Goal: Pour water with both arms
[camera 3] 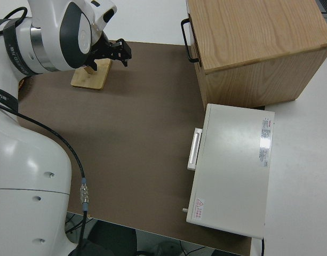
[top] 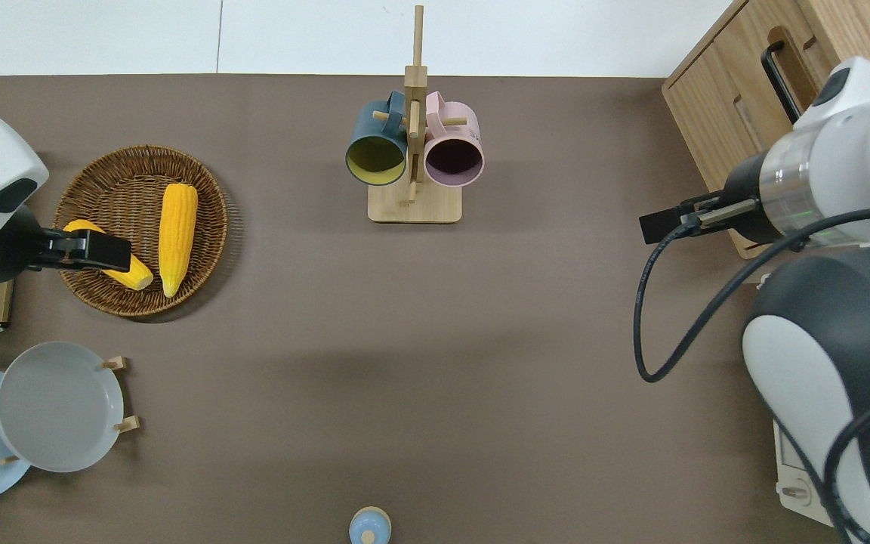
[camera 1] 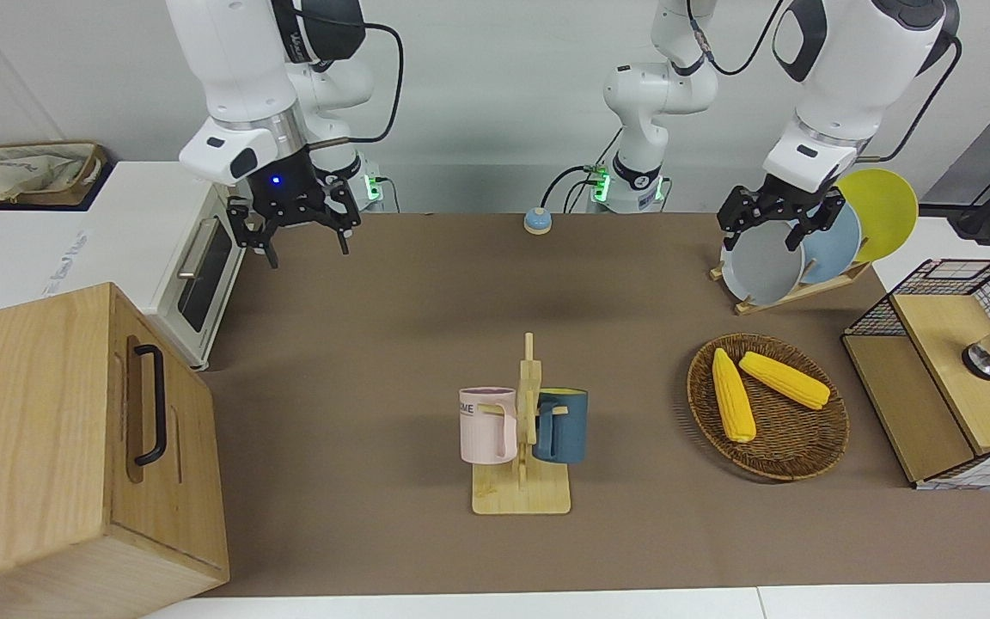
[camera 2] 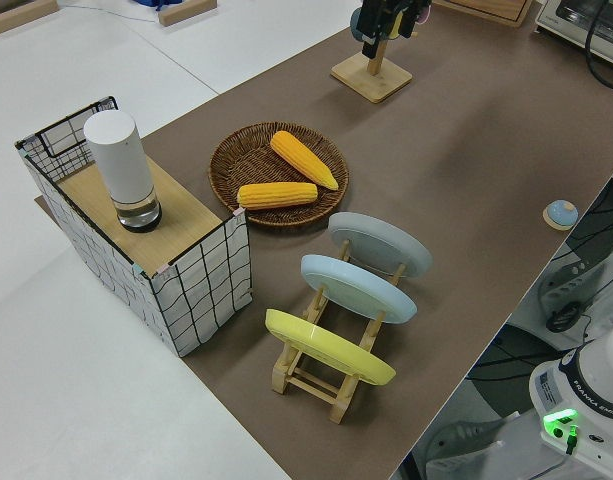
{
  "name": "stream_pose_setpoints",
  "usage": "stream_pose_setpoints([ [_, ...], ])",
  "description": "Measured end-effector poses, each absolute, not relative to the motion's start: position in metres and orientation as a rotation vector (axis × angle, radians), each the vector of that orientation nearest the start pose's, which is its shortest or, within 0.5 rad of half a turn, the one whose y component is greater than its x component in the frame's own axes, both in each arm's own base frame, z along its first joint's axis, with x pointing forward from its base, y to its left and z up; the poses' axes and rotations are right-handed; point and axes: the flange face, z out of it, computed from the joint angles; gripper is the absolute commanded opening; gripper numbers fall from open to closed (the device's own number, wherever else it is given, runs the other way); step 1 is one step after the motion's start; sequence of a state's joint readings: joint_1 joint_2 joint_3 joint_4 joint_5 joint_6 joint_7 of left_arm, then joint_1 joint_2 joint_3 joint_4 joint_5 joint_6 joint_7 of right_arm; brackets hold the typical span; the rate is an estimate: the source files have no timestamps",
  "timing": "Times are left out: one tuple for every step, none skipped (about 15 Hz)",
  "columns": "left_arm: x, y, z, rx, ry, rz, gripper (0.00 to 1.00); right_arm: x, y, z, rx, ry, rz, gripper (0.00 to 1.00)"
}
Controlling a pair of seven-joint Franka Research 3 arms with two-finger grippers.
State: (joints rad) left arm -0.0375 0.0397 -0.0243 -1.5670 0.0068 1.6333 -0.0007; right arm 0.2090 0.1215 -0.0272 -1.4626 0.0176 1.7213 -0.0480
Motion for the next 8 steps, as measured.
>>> stream_pose_setpoints([
  [0.572,-0.028,0.609,-3.134,0.094,-0.041,0.99,0.6,0.116,0.616,-3.088,-0.361,-0.225,0.985],
  [0.572,-0.02,0.609,-3.133,0.091,-0.041,0.99,0.604,0.118,0.612,-3.087,-0.365,-0.236,0.985],
  [0.573,-0.002,0.61,-3.131,0.089,-0.044,0.99,0.609,0.123,0.606,-3.084,-0.372,-0.247,0.985],
  [0.573,0.012,0.61,-3.129,0.098,-0.049,0.99,0.612,0.127,0.602,-3.082,-0.381,-0.256,0.985],
  [0.573,0.027,0.611,-3.127,0.103,-0.057,0.99,0.613,0.131,0.6,-3.08,-0.391,-0.266,0.985],
  [0.573,0.046,0.612,-3.124,0.1,-0.071,0.99,0.614,0.135,0.598,-3.077,-0.4,-0.273,0.985],
  [0.572,0.064,0.613,-3.127,0.093,-0.084,0.99,0.615,0.138,0.598,-3.076,-0.406,-0.28,0.985],
  [0.571,0.078,0.614,-3.134,0.084,-0.094,0.99,0.616,0.139,0.598,-3.074,-0.407,-0.293,0.985],
])
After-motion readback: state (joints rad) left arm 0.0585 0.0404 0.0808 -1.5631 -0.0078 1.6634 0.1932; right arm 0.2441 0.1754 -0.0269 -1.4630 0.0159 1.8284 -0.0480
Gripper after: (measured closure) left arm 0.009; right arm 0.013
